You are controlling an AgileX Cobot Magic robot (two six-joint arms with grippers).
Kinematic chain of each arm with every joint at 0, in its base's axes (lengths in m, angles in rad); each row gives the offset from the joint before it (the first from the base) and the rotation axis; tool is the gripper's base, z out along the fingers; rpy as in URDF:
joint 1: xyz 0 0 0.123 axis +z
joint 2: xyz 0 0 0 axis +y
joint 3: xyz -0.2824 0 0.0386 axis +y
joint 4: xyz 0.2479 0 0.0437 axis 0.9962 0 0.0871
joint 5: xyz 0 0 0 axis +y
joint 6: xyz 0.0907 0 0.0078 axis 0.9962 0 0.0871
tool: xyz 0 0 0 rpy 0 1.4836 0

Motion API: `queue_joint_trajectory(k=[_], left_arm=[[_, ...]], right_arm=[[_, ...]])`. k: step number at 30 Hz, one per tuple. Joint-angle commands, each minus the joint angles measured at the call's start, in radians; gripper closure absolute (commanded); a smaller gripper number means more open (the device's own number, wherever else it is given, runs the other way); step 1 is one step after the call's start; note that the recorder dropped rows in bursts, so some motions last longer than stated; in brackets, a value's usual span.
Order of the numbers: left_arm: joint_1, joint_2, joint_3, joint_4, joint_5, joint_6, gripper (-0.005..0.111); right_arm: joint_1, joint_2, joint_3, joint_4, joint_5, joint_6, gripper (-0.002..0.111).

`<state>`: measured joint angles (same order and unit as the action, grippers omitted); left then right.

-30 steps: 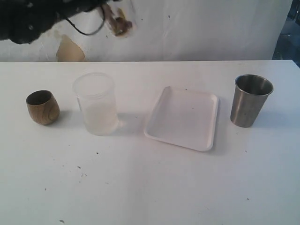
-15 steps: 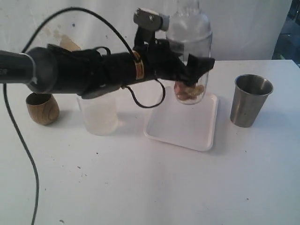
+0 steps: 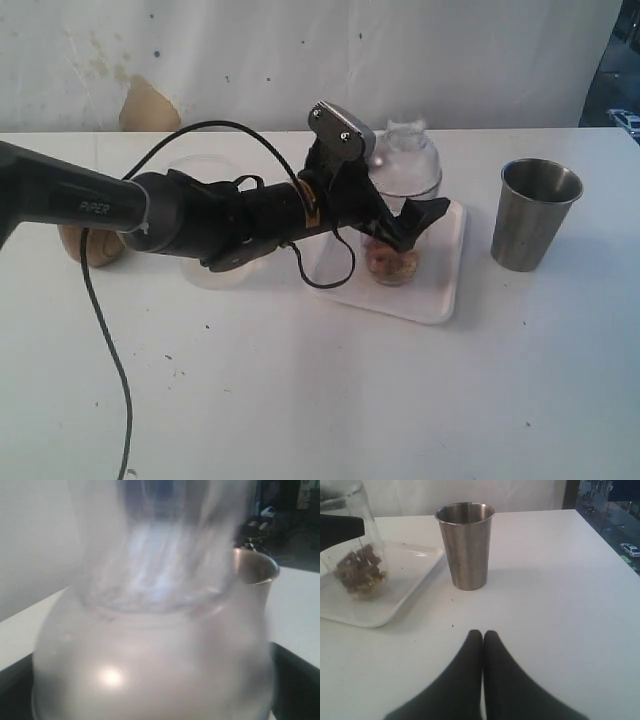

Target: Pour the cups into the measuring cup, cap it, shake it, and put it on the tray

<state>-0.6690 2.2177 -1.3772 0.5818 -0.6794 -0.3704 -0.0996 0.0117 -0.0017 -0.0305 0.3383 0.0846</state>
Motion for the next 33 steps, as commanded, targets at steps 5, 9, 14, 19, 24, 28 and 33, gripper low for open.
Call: queue_joint_trajectory(k=[5,9,14,19,24,28,33], left_arm=[[0.001,-0.024,-0.009,-0.069,-0.053,0.008,0.002],[0.001,-0.097,-0.009,-0.122,-0.098,0.008,0.002],[0.001,-0.233,-0.009,-0.17,-0.015,0.008,0.019],[0.001,-0.436,-0.009,-0.121,0.272,0.011,0.106],[0.001,-0.602,0.034,-0.121,0.432,0.009,0.106],[0.001,-0.78,0.17,-0.116,0.461,0.033,0.106],[0.001,-1.028,0.334,-0.108,0.54,0.038,0.106]], right_arm=[[0.001,-0.001,0.002,-0.004,-0.004,-0.001,0.108],[0.001,-0.001,0.002,-0.004,-0.004,-0.001,0.108],[0.001,-0.001,0.002,-0.004,-0.004,-0.001,0.108],[0.001,-0.001,0.002,-0.004,-0.004,-0.001,0.108],[0.001,-0.001,0.002,-0.004,-0.004,-0.001,0.108],[0.001,-0.001,0.002,-0.004,-0.004,-0.001,0.108],[0.001,-0.001,0.002,-0.004,-0.004,-0.001,0.108]])
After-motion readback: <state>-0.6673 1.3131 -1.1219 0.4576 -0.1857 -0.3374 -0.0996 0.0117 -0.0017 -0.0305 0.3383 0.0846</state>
